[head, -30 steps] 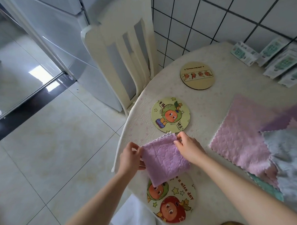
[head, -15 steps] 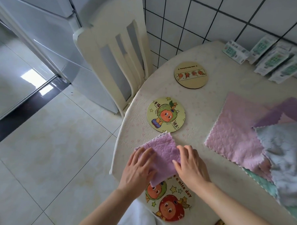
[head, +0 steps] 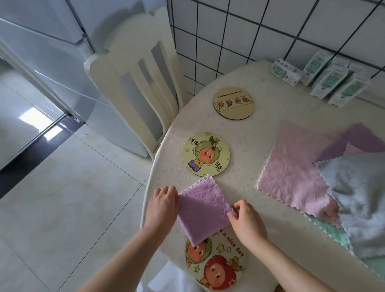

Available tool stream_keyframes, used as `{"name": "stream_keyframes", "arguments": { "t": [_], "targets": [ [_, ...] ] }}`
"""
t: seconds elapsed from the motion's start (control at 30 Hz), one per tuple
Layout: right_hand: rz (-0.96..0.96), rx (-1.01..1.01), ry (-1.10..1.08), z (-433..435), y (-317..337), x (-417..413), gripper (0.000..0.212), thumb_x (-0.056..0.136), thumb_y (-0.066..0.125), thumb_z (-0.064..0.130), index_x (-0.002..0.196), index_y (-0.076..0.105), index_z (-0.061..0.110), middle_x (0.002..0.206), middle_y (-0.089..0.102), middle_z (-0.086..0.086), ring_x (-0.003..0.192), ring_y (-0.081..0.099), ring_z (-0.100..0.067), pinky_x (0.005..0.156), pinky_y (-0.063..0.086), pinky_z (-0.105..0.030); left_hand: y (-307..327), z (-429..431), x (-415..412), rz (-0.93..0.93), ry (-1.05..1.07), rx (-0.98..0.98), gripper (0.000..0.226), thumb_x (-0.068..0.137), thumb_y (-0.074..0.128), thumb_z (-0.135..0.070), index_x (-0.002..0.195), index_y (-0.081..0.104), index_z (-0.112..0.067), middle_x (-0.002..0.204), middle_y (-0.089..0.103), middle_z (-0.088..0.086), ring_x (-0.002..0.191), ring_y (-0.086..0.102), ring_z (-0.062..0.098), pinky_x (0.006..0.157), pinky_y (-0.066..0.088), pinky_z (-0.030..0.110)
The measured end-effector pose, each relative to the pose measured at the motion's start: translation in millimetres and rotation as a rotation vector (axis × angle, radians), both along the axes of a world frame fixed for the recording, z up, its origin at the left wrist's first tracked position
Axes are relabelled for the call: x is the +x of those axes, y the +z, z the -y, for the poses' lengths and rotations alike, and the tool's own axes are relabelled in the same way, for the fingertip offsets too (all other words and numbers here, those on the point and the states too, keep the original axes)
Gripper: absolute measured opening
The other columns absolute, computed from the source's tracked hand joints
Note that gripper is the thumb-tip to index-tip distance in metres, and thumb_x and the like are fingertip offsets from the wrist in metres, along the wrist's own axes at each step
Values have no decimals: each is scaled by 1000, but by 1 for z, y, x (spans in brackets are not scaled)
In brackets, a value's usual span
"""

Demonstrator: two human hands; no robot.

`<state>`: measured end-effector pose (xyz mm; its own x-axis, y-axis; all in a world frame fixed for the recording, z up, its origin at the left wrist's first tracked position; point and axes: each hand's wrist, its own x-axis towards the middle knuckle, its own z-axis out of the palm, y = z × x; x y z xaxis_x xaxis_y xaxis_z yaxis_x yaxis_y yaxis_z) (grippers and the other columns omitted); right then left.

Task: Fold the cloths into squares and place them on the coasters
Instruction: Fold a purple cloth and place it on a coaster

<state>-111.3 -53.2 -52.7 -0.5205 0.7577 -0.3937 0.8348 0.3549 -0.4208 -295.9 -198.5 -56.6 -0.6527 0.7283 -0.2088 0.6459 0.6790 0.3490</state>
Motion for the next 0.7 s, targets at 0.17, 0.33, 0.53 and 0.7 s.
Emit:
{"name": "stream_keyframes", "arguments": {
  "t": [0.17,0.33,0.53,0.7],
  "targets": [
    [49,-143,-53,-7,5,-6,17,87,59,30,85,53,14,81,61,0,72,58,-16,66,51,-32,6,-17,-6,158,129,-105,19,89,52,-16,107,56,-13,107,61,4,102,50,23,80,44,32],
    [130,-240,-45,-8,12,-9,24,85,61,33,89,57,9,81,59,-1,69,53,-16,62,46,-29,4,-19,-12,292,143,-171,22,81,55,-12,100,65,-14,99,62,4,96,54,22,75,47,30],
    [12,-429,-119,-25,30,-1,24,85,64,31,99,54,14,96,62,-1,80,59,-11,61,46,-22,25,-23,-29,603,253,-56,13,74,64,-8,82,63,-17,86,61,0,82,57,17,63,46,23],
    [-241,-502,-255,-60,62,-7,15,84,67,14,95,57,12,88,69,-5,74,70,-14,68,55,-30,54,-45,-53,1156,437,270,19,76,70,7,90,60,-2,95,65,16,90,64,25,88,56,38]
  ]
}}
